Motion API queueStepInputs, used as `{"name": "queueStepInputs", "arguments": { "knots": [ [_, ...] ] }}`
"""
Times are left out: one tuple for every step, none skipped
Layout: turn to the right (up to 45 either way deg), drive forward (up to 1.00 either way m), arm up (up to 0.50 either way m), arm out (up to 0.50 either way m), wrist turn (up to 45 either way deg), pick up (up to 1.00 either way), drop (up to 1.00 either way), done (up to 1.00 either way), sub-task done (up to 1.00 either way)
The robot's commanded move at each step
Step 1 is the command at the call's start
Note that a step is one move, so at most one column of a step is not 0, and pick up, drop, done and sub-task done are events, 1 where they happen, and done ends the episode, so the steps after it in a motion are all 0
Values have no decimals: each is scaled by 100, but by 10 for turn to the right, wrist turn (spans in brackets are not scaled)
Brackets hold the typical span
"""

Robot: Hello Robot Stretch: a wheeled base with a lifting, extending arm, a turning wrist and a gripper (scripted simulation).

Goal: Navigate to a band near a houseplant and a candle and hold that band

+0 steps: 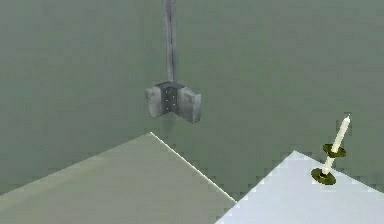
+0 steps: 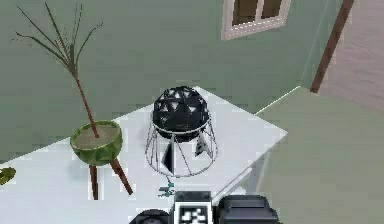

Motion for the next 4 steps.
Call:
{"name": "queueStepInputs", "arguments": {
  "knots": [
    [0,0,0,14,0,0,0,0,0],
    [0,0,0,0,450,0,0,0,0],
    [0,0,0,0,450,0,0,0,0],
    [0,0,0,0,450,0,0,0,0]
  ]
}}
